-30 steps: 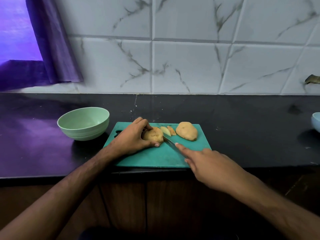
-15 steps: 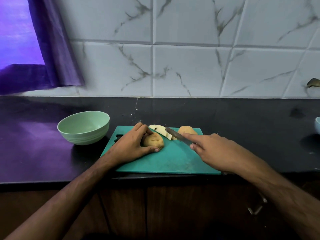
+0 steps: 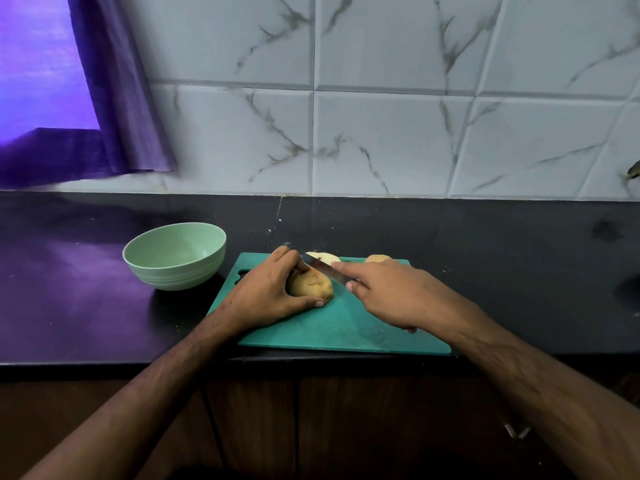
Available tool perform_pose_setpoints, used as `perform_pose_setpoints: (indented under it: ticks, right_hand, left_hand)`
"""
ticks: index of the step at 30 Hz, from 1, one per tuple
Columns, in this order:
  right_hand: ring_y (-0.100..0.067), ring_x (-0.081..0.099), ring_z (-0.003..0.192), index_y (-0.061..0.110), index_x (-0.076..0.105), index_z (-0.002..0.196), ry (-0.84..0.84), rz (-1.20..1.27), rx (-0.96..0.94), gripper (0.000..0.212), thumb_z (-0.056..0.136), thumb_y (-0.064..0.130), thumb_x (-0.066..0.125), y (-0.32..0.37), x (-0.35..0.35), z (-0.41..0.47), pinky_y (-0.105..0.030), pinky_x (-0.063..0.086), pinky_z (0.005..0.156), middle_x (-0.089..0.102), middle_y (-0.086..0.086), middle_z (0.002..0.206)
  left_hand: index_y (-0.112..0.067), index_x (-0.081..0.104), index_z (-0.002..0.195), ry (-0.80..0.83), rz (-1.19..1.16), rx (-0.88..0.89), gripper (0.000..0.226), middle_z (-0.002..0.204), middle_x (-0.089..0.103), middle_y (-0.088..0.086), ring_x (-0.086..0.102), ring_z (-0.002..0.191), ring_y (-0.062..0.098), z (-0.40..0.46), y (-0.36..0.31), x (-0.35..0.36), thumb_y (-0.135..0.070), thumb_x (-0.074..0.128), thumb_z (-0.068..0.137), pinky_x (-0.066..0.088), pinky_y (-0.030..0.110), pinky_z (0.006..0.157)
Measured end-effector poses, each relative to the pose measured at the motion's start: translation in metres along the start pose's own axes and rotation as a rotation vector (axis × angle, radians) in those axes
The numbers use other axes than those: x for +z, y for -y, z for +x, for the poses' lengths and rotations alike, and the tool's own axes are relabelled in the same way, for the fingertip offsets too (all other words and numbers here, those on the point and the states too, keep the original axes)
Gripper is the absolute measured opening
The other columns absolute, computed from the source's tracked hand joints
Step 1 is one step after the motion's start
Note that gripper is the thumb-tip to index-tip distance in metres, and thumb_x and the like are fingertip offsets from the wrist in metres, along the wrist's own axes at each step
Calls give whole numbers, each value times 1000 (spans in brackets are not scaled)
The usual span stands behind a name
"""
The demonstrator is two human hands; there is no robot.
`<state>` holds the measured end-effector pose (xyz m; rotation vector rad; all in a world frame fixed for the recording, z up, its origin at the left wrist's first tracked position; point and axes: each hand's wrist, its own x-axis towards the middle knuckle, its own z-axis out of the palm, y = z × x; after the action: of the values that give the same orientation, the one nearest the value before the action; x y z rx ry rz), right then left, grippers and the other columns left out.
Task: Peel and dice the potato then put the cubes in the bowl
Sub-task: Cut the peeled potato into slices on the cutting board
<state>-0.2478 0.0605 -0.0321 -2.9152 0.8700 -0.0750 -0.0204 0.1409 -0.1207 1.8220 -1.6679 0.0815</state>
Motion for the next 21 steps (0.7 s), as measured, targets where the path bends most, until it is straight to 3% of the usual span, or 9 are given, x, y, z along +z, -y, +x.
perform_pose_setpoints:
  ticks: [5,8,11,15,21]
  right_hand:
    - [-5,44,58,47,31,152,-22,-74,-8,44,110,35,31,6,-3,-1,-32,51,63,44,12,79]
    - [-4,46,58,47,31,152,-26,-96,-25,44,110,35,30,8,-2,-1,-31,53,60,39,13,75]
    - [-5,47,59,45,34,151,13,-102,-41,43,110,33,30,9,-3,2,-32,53,58,41,12,79]
    - [-20,60,55,39,39,148,115,-59,-33,43,108,26,33,12,-7,19,-33,56,45,59,-6,102]
    - [-20,58,48,32,49,137,156,2,12,41,102,14,40,24,7,55,-22,43,34,60,-10,95]
  left_hand:
    - [-33,54,106,12,4,-11,67,103,46,-23,56,94,3,1,0,0,-82,68,64,54,42,77]
    - [-32,55,106,12,3,-10,67,102,47,-22,56,91,3,1,-1,-1,-82,68,63,54,42,76]
    - [-31,56,105,15,8,-7,66,100,47,-22,55,88,3,1,-1,-2,-80,69,64,52,40,73]
    - [-28,59,103,27,4,2,67,96,48,-22,54,87,4,3,3,-2,-80,67,63,51,41,74]
    - [-33,54,96,11,-41,17,56,94,49,-18,52,89,1,3,3,-1,-70,78,62,44,31,71]
